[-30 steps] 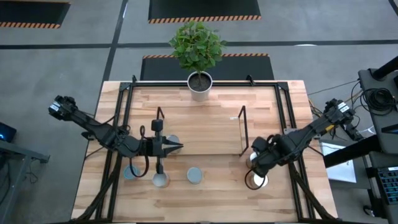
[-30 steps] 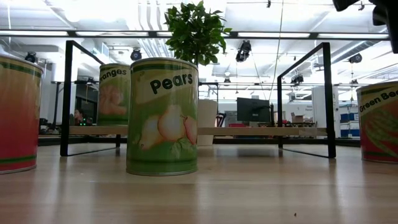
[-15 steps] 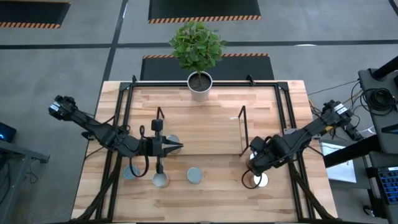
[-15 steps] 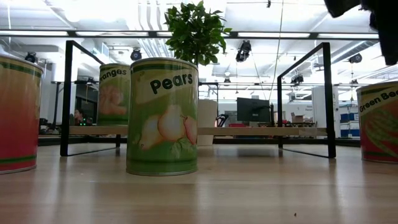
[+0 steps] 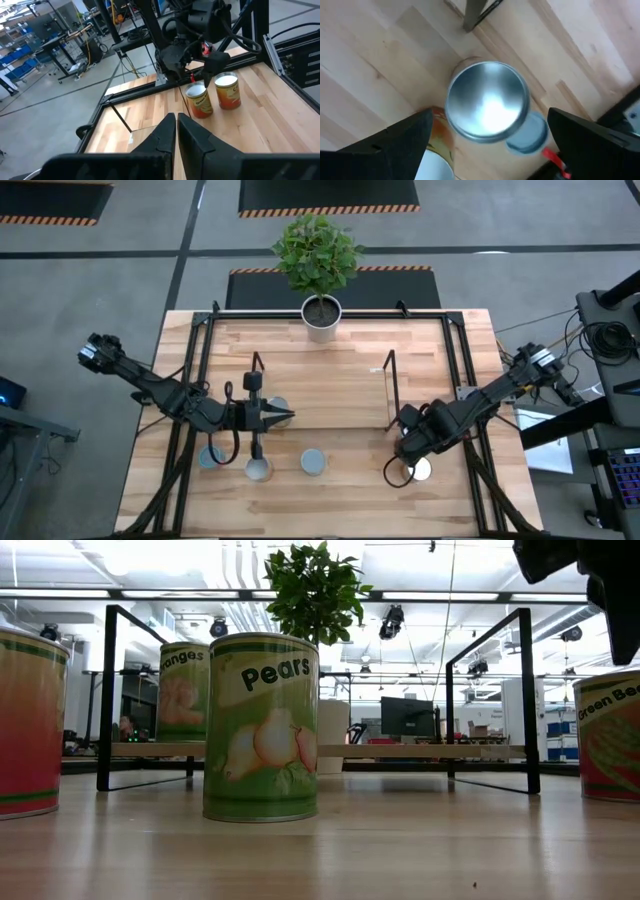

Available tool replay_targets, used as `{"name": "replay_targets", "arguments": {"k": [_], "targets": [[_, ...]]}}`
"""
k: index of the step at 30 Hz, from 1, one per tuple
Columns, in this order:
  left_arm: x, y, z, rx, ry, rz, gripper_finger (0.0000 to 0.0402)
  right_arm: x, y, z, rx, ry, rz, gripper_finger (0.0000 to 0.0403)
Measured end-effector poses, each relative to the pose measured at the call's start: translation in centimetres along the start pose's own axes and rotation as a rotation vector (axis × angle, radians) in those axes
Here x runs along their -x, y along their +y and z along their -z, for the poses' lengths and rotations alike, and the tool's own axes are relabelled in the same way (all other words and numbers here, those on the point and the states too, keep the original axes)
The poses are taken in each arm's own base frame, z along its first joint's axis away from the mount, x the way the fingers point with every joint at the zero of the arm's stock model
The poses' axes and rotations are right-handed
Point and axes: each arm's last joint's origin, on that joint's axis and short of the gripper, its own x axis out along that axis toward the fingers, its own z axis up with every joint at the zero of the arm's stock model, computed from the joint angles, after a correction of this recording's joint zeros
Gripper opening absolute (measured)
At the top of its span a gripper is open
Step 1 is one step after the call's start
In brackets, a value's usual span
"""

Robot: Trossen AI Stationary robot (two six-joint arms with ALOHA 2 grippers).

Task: Pick and place cans onto a shelf
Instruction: Put the canned green beans on the shelf

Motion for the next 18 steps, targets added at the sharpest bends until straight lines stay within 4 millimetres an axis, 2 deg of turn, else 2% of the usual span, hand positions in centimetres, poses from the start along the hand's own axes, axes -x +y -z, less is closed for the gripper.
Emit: {"name": "replay_targets", "arguments": {"k": [11, 18], "targets": [[0.0, 0.0, 0.0, 0.0, 0.0, 0.0, 0.0001, -2.4, -1.4, 0.7, -0.02, -0.013, -0.059, 0.0382], [0.0, 0.0, 0.0, 0.0, 0.0, 0.0, 0.0001, -3.8, -1.4, 0.9, -0.028, -0.031, -0.113, 0.0377]]}}
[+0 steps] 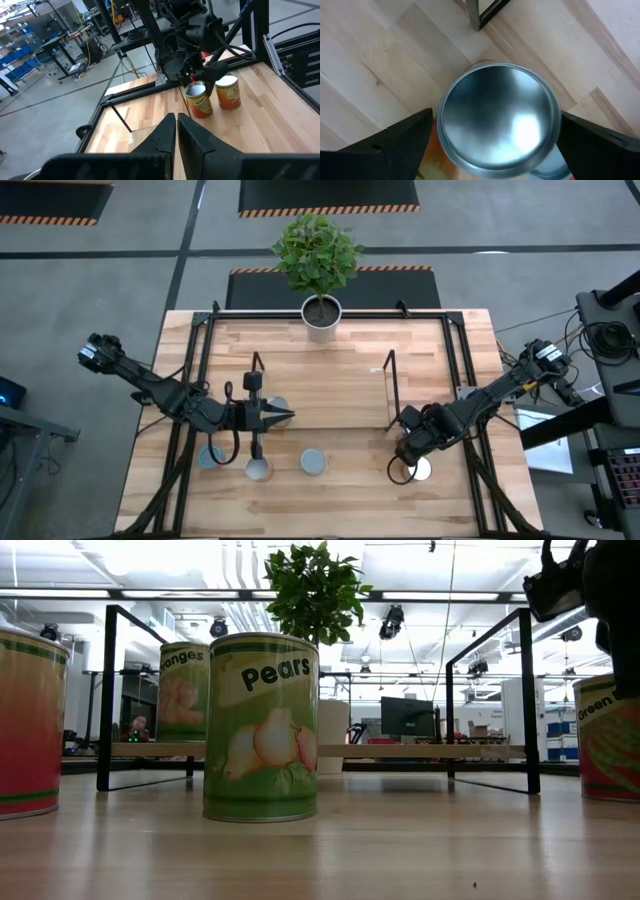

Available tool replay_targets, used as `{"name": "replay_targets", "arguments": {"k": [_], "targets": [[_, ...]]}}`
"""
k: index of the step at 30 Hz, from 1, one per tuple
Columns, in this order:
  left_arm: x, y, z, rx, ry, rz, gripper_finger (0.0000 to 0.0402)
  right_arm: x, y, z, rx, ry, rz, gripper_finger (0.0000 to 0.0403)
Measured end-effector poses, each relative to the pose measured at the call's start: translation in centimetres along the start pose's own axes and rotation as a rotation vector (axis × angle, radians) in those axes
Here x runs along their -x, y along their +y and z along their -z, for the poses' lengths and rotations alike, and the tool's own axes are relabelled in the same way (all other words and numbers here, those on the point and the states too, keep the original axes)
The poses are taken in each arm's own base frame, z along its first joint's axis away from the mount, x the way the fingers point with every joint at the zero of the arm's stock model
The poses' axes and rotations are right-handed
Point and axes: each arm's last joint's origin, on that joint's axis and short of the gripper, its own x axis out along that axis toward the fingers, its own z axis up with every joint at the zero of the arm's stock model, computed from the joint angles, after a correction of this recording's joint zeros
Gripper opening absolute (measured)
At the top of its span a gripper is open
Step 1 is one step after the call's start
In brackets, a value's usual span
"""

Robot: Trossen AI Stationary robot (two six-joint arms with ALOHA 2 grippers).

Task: Pick and place cans onto a shelf
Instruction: Put the canned green beans on the shelf

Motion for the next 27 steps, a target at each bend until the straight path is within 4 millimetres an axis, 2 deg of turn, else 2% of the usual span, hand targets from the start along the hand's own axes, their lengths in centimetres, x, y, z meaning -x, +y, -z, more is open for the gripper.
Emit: {"name": "replay_targets", "arguments": {"k": [9, 15, 27], "targets": [[0.0, 0.0, 0.0, 0.0, 0.0, 0.0, 0.0001, 0.0, 0.1, 0.0, -0.006, -0.001, -0.01, 0.0303], [0.0, 0.0, 0.0, 0.0, 0.0, 0.0, 0.0001, 1.2, 0.8, -0.3, 0.032, -0.002, -0.059, 0.0314], [0.0, 0.0, 0.0, 0.002, -0.003, -0.001, 0.0001, 6.1, 3.8, -1.7, 0.207, -0.054, -0.252, 0.0309]]}}
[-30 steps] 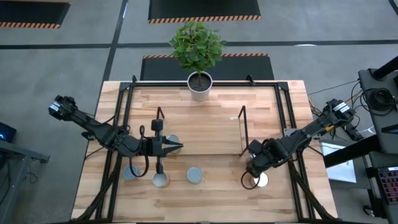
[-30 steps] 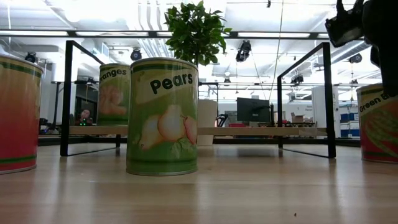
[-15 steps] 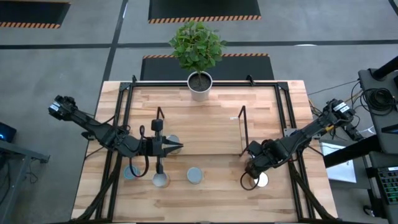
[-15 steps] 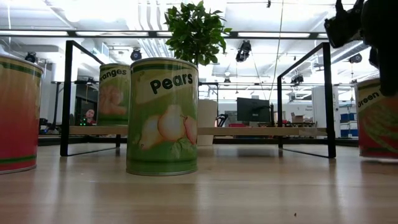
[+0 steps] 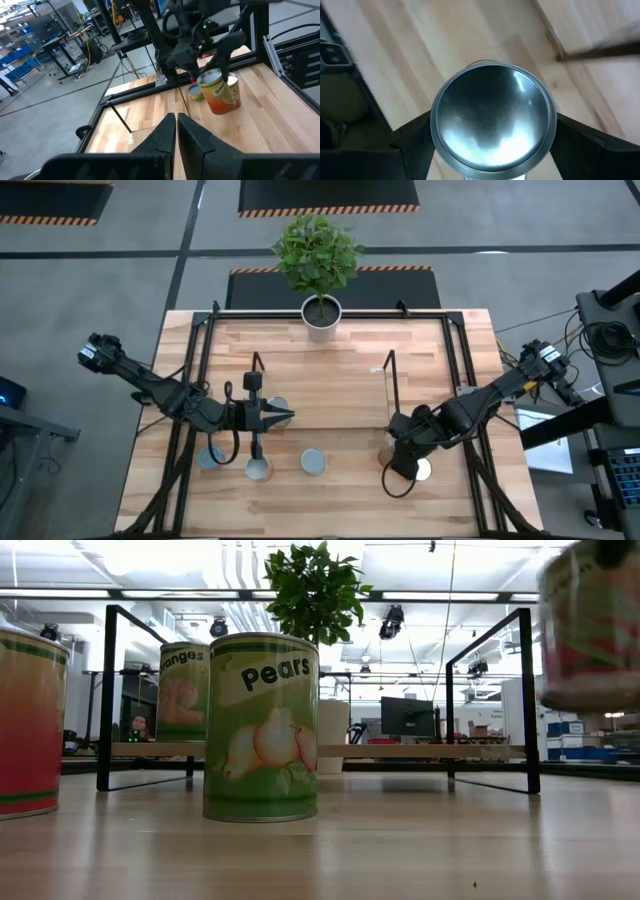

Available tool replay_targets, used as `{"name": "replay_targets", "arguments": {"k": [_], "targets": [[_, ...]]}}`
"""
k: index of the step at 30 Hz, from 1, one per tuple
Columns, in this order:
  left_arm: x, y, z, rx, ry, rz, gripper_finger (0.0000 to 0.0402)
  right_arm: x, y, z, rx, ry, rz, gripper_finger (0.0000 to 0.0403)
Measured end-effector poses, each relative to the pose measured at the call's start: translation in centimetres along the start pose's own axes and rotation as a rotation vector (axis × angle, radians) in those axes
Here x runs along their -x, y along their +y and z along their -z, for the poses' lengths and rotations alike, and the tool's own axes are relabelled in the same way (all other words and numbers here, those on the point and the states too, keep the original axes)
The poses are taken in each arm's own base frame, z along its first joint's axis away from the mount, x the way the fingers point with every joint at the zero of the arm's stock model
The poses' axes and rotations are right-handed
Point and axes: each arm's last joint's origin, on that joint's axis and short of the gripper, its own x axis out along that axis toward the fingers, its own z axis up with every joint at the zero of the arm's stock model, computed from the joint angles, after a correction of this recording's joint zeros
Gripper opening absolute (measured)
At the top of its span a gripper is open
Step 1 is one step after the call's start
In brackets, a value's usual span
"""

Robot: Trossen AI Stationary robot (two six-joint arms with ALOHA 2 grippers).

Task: Pick and place cans onto a shelf
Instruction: Put the canned green beans on the shelf

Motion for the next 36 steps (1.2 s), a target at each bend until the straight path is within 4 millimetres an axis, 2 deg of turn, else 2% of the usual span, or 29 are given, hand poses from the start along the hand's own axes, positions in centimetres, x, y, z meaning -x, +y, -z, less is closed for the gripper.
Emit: {"name": "replay_targets", "arguments": {"k": [8, 13, 17, 24, 32, 36], "targets": [[0.0, 0.0, -0.2, -0.033, -0.021, -0.004, 0.0001, 1.0, 3.0, -2.6, 0.151, -0.095, -0.012, 0.031], [0.1, 0.0, 0.1, -0.058, -0.037, -0.008, 0.0001, 1.4, 4.2, -5.4, 0.251, -0.149, 0.006, 0.031], [0.4, 0.3, -0.1, -0.047, -0.055, -0.013, 0.0001, 1.2, 4.4, -8.3, 0.33, -0.168, 0.036, 0.031], [1.0, 0.7, 0.5, -0.036, -0.071, -0.018, 0.0001, 0.1, 3.4, -14.5, 0.476, -0.21, 0.102, 0.0311], [3.2, 2.3, 1.4, 0.067, -0.212, -0.125, 0.0001, -1.1, 0.4, -21.0, 0.554, -0.244, 0.183, 0.0311], [4.1, 2.8, 2.3, 0.084, -0.267, -0.142, 0.0001, -1.8, -1.0, -23.3, 0.559, -0.262, 0.206, 0.0311]]}}
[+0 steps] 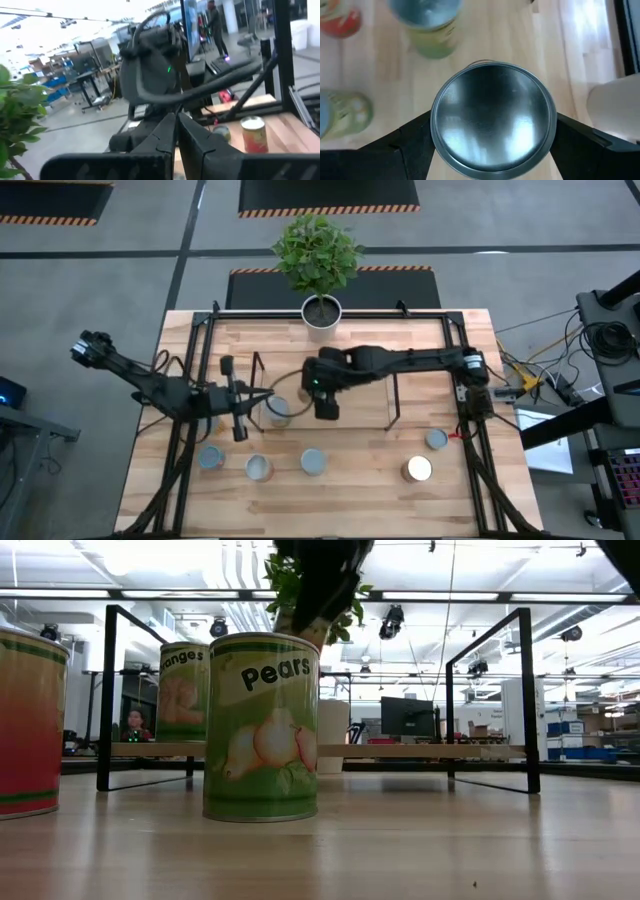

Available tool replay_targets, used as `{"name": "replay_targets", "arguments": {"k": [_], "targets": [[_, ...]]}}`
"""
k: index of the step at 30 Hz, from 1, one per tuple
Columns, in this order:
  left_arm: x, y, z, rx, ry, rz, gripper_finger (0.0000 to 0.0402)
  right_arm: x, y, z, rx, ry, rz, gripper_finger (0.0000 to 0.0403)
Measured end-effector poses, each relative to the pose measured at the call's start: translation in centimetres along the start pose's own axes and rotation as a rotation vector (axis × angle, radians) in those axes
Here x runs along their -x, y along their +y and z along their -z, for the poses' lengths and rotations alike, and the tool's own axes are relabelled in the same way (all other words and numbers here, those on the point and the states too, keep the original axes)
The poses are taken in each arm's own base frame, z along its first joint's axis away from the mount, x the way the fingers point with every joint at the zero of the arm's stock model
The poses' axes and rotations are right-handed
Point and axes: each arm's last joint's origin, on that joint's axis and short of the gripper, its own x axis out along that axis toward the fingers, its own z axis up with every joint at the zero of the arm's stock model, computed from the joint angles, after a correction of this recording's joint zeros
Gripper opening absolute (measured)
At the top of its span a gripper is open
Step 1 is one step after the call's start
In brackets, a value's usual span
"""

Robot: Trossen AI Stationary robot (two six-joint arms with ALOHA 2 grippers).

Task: Pick and place cans onto a shelf
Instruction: Put the canned green beans on the shelf

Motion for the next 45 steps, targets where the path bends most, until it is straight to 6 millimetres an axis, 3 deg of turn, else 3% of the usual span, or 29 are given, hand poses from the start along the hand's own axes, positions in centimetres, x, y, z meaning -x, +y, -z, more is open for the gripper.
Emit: {"name": "replay_targets", "arguments": {"k": [11, 21, 27, 41, 45], "targets": [[1.3, 1.1, 0.2, 0.037, -0.048, -0.016, 0.0001, -3.0, -2.4, -0.1, 0.011, 0.046, 0.018, 0.0311], [1.2, 1.0, 0.1, 0.041, -0.053, -0.016, 0.0001, -3.2, -2.5, -0.1, 0.019, 0.044, 0.018, 0.0319], [1.2, 1.0, 0.1, 0.041, -0.053, -0.015, 0.0001, -4.7, -2.3, 0.1, 0.039, 0.074, -0.01, 0.0334], [1.2, 1.1, 0.0, 0.043, -0.056, -0.015, 0.0001, -4.8, -2.6, 0.0, 0.041, 0.058, -0.003, 0.0355], [1.2, 1.1, 0.0, 0.043, -0.056, -0.015, 0.0001, -4.0, -2.7, -0.3, 0.042, 0.043, -0.002, 0.0356]]}}
